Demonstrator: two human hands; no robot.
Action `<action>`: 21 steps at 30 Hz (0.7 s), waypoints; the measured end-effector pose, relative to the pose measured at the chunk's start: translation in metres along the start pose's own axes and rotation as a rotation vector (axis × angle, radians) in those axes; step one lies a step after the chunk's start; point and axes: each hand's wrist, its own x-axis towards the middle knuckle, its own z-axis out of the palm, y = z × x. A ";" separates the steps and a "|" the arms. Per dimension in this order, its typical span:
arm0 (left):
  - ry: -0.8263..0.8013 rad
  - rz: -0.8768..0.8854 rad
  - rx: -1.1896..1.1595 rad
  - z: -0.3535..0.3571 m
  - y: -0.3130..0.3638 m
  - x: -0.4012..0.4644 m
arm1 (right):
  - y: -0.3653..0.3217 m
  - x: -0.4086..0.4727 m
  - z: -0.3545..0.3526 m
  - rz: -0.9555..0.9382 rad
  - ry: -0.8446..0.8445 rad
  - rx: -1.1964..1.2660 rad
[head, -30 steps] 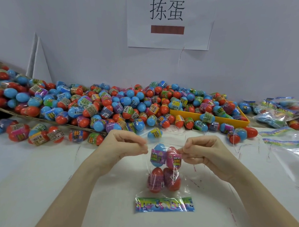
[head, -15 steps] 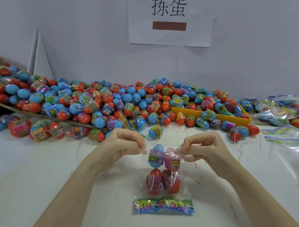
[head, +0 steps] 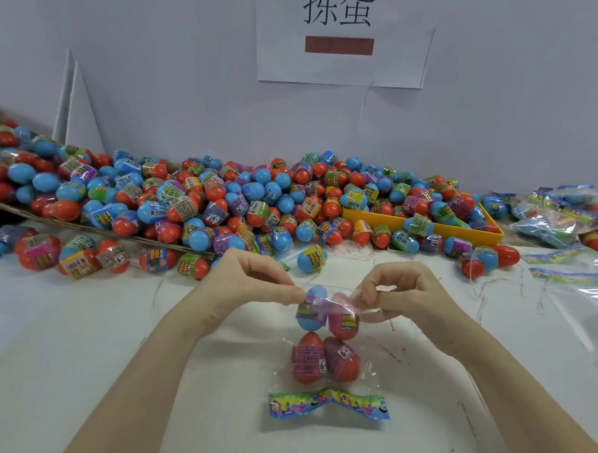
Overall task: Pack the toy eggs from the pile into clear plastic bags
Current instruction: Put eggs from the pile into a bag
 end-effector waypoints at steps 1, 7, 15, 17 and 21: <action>0.005 -0.013 -0.008 0.000 0.001 0.000 | -0.001 0.000 0.000 0.002 -0.001 0.001; 0.021 -0.037 -0.033 0.001 0.004 -0.001 | 0.004 0.001 -0.001 0.037 -0.027 -0.026; 0.039 -0.002 -0.059 0.004 0.007 -0.004 | -0.007 -0.003 -0.022 -0.057 0.069 0.043; 0.040 0.005 -0.067 0.003 0.008 -0.004 | -0.010 -0.002 -0.017 -0.126 0.215 0.028; 0.038 0.027 -0.062 0.007 0.008 -0.004 | -0.006 0.000 0.015 0.058 0.038 -0.166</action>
